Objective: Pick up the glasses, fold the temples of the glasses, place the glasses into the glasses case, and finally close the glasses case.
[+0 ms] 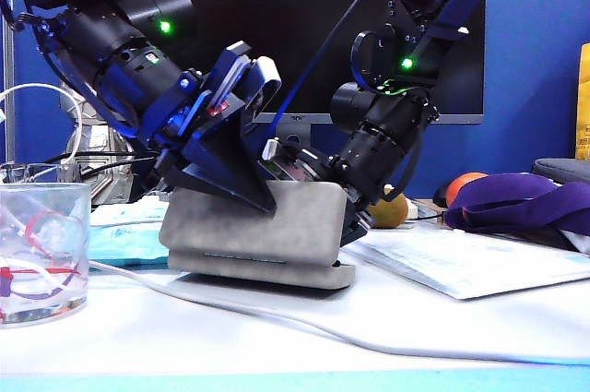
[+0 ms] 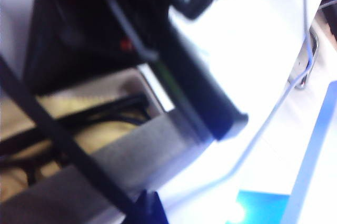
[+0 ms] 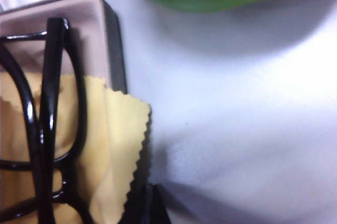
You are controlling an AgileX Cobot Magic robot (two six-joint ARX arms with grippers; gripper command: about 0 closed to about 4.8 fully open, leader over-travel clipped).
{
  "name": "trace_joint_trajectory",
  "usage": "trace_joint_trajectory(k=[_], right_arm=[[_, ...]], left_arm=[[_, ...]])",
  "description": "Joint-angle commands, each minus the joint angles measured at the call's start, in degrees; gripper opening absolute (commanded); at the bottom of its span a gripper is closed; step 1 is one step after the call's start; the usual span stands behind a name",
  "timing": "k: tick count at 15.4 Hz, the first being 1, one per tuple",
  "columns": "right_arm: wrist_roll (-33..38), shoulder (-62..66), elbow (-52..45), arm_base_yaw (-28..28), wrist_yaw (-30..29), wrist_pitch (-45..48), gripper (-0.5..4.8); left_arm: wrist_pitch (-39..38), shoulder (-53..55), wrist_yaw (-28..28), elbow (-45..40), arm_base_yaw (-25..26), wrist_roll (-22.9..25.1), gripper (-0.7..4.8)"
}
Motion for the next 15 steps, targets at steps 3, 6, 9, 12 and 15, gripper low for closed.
trace_joint_trajectory(k=[3, 6, 9, 12, 15], right_arm=[[-0.3, -0.1, 0.0, 0.2, -1.0, -0.7, -0.01], [-0.3, -0.1, 0.0, 0.2, -1.0, -0.7, -0.01], [-0.3, -0.1, 0.0, 0.2, -1.0, -0.7, -0.01], [-0.3, -0.1, 0.0, 0.3, -1.3, -0.7, -0.01], [-0.3, -0.1, 0.0, 0.3, -1.4, -0.7, -0.01]], left_arm=[[-0.6, -0.2, 0.4, 0.3, 0.2, 0.0, -0.05], [-2.0, -0.7, 1.3, 0.3, 0.2, 0.0, -0.05], [-2.5, -2.5, 1.2, 0.3, 0.2, 0.0, -0.05], [-2.6, -2.7, -0.8, 0.3, 0.2, 0.0, -0.05], [-4.2, -3.3, 0.0, 0.3, 0.2, 0.1, -0.05]])
